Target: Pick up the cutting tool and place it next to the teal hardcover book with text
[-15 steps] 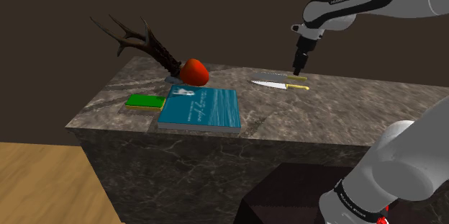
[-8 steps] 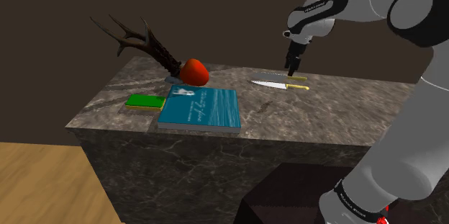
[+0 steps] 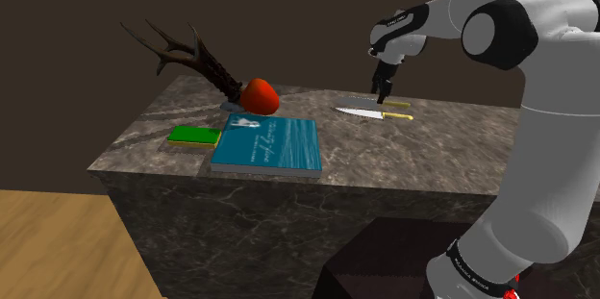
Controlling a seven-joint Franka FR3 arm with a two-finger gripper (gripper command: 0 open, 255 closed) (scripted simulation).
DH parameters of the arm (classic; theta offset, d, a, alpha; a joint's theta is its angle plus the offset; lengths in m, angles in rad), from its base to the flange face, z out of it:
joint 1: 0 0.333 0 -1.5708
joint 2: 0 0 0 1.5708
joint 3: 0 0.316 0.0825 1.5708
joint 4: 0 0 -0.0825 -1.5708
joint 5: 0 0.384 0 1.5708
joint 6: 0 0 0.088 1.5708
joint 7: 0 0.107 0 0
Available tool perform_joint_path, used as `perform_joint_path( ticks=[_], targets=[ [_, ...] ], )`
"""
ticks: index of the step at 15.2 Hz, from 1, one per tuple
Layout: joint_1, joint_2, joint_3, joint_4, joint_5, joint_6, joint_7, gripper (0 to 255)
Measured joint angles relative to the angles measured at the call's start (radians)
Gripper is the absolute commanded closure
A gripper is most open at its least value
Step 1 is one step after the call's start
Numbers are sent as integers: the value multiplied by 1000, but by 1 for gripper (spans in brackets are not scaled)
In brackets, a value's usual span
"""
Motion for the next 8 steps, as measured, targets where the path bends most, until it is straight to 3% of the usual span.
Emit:
perform_joint_path(
  ticks=[8],
  targets=[
    [-8, 38, 13, -25, 26, 58, -18, 0]
  ],
)
